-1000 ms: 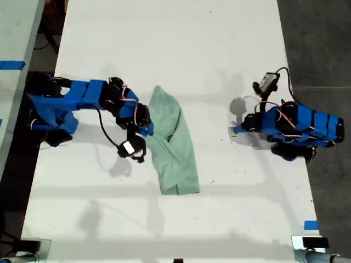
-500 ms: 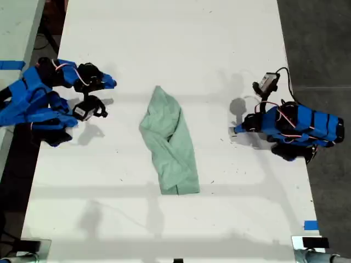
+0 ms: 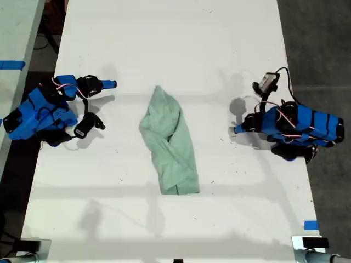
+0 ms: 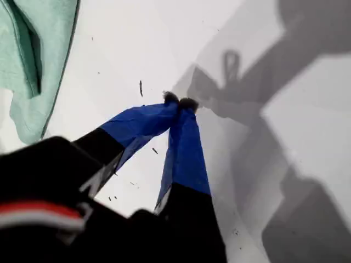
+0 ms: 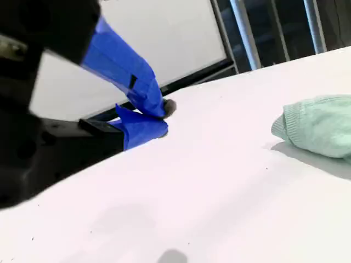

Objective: Fold t shirt

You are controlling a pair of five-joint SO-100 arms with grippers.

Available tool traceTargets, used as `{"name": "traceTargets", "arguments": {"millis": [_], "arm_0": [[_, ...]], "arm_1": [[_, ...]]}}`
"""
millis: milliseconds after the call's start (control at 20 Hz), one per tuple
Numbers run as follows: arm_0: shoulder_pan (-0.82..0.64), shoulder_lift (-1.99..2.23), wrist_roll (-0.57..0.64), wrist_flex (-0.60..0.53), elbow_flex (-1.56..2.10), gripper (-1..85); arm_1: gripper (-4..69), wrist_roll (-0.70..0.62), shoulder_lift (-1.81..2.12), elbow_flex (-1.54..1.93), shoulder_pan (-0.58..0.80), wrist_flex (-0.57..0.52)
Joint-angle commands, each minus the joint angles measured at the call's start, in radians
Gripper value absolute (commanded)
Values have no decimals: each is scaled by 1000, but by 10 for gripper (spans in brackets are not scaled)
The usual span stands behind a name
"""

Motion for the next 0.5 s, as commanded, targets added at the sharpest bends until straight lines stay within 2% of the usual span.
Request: {"name": "traceTargets", "arguments": {"millis": [0,350,450], "arm_0": [[2,9,-3,-17,35,-4],[6,9,-3,-18,37,-4],[9,9,-2,-20,37,-4]], "arm_1": [[-1,-14,9,26,-6,2],[1,-11,9,26,-5,2],[21,-11,9,26,-5,2]]}}
